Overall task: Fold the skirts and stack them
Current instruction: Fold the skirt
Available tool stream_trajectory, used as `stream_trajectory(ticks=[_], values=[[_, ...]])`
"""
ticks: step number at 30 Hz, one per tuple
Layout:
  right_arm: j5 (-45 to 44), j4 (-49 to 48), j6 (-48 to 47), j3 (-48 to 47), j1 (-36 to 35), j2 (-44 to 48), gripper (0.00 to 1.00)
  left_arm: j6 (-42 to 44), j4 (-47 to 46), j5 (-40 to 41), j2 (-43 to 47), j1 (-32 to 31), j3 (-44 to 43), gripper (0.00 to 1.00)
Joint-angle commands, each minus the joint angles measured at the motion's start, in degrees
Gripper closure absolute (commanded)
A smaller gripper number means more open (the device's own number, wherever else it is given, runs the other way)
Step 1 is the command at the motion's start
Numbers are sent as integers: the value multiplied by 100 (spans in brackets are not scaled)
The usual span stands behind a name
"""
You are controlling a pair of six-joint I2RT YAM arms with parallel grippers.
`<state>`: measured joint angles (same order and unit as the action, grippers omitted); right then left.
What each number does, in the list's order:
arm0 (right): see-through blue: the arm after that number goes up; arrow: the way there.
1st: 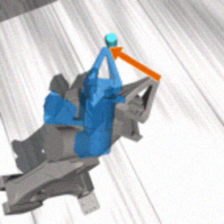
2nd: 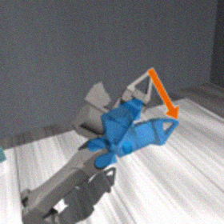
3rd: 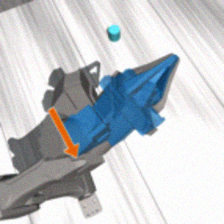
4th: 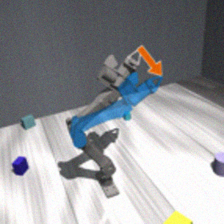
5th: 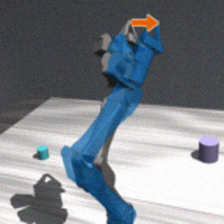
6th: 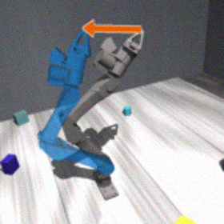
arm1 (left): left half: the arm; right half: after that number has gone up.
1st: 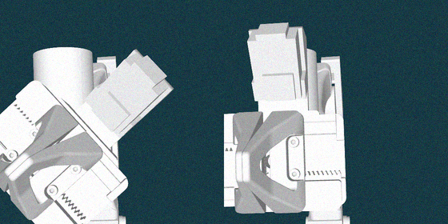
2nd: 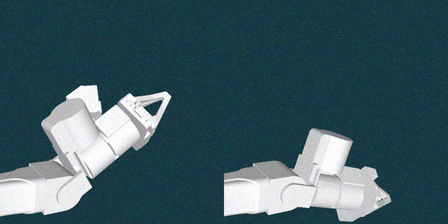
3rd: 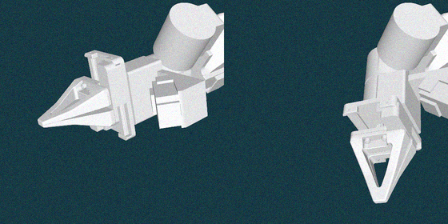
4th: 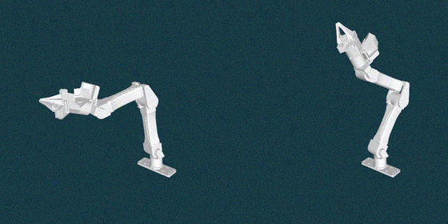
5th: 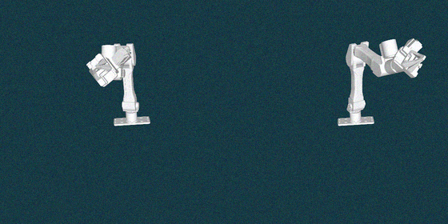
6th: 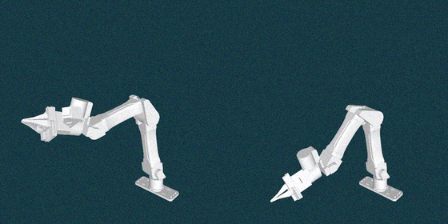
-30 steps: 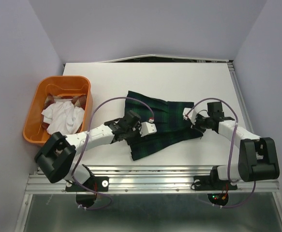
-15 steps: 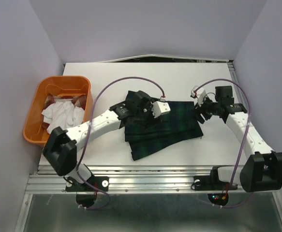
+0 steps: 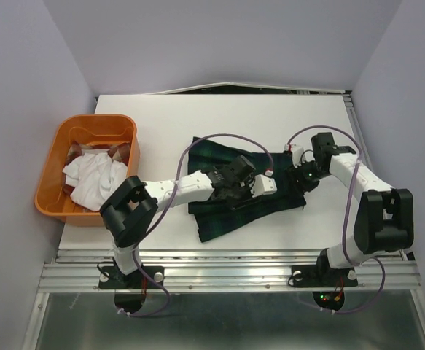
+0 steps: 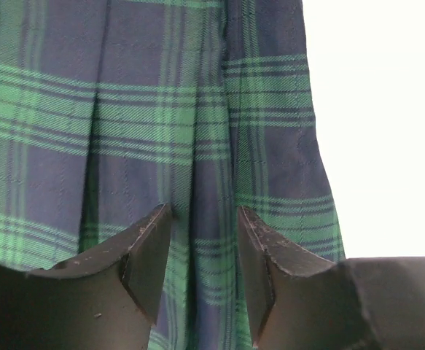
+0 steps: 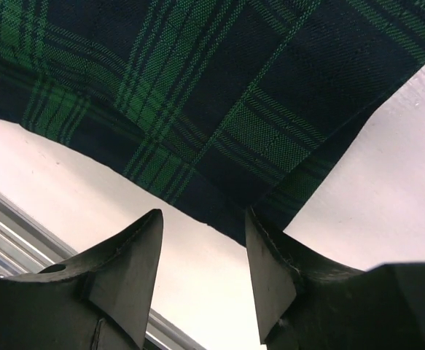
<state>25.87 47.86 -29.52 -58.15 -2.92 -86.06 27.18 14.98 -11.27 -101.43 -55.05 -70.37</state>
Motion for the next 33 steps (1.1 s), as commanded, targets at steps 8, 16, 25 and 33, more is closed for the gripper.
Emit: stream_trajectory(ticks=[8,16,25,33], values=[[375,-496,-441,-1374,-130,-349,50,60,135,-605,1214,-68,1008,58],[-125,-804,-537,-1524,-455,-1703,56,24,804,-658,-68,915,472,79],[-390,-655,-924,-294,-455,-1230,59,499,954,10,-1545,1910,-1627,88],[163,-268,-152,15,-1088,-465,59,-255,1358,-129,-2761,2270,-4723,85]])
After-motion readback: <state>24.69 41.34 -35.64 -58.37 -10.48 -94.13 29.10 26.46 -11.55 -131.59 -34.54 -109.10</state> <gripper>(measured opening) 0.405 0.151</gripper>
